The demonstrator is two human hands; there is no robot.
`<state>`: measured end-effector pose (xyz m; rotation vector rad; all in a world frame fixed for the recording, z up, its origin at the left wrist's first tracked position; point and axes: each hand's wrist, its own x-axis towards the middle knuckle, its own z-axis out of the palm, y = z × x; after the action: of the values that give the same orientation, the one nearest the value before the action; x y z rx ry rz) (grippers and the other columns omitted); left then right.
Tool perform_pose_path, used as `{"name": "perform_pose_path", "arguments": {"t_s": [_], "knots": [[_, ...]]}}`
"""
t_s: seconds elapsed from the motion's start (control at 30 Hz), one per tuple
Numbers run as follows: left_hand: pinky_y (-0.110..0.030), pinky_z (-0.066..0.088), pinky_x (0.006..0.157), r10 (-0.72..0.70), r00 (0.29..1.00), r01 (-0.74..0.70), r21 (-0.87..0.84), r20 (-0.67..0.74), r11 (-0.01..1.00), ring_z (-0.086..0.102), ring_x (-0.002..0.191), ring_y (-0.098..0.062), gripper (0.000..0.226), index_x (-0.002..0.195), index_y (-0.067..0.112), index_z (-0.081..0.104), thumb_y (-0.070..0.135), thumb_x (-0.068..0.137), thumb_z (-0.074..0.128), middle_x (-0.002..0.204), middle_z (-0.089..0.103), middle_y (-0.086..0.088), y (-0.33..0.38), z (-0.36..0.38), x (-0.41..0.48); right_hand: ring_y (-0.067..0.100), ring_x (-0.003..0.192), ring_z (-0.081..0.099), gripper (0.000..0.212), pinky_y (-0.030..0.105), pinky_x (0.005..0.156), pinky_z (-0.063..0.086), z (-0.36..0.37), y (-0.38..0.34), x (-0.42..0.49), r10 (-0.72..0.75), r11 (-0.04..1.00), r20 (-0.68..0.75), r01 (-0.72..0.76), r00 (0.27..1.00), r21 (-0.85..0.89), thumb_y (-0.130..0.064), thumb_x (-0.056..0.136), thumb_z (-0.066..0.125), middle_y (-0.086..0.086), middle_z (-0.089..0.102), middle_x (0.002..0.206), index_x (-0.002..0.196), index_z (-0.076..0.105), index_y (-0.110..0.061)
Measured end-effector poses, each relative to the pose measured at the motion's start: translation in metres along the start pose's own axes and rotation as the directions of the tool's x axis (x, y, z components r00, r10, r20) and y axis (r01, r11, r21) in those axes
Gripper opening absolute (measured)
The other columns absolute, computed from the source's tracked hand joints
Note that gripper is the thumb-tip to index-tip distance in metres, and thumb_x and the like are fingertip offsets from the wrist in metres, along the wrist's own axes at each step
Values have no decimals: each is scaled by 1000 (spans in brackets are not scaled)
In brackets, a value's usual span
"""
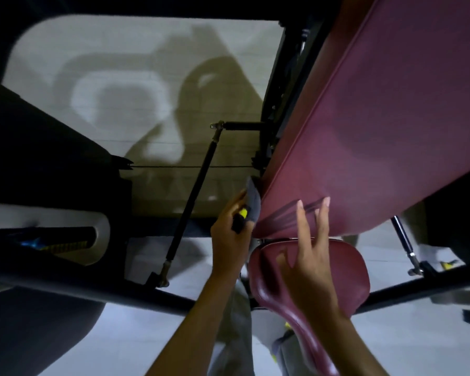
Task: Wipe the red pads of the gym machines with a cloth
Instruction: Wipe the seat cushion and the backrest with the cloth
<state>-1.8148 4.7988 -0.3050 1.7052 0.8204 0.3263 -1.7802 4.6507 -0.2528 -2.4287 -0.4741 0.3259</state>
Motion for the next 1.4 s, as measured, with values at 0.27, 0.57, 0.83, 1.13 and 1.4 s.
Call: {"name": "perform_pose_path", "arguments": {"t_s": [0.27,0.57,0.83,1.13,1.4], "knots": [[-19,59,79,-328,943,329,2,-62,944,70,90,3,38,131,24,69,24,93,74,102,76,6,-72,28,-10,-7,152,12,86,1,112,19,-3,-6,-6,174,924,19,-170,985,343,6,86,59,-24,4,168,157,33,-34],[-40,61,78,-635,763,627,-371,118,685,74,95,-24,48,121,27,68,-8,92,54,108,76,-4,-112,50,-2,-9,149,20,79,-3,105,21,2,23,-12,181,934,29,-181,983,308,-4,88,57,-18,16,167,157,34,-35],[-38,58,74,-569,820,520,-507,71,687,72,86,-24,28,115,15,73,0,92,67,102,76,-11,-96,21,-15,-7,147,25,72,0,108,21,-2,37,-18,195,930,-14,-181,981,320,-13,88,57,-16,27,163,155,38,-31],[-46,54,84,-558,821,555,-401,123,729,69,100,-35,32,117,15,71,-5,95,58,110,74,-17,-79,25,-1,-4,131,49,49,5,105,33,-4,50,-25,245,931,24,-242,969,274,-16,89,53,-19,58,138,133,59,-38],[-6,48,79,-377,919,392,-168,116,904,67,117,-11,28,130,28,66,29,105,55,122,70,24,21,9,-70,22,152,33,40,38,125,27,-23,-28,-24,151,708,477,-431,866,559,-42,106,45,0,39,162,145,48,-54]]}}
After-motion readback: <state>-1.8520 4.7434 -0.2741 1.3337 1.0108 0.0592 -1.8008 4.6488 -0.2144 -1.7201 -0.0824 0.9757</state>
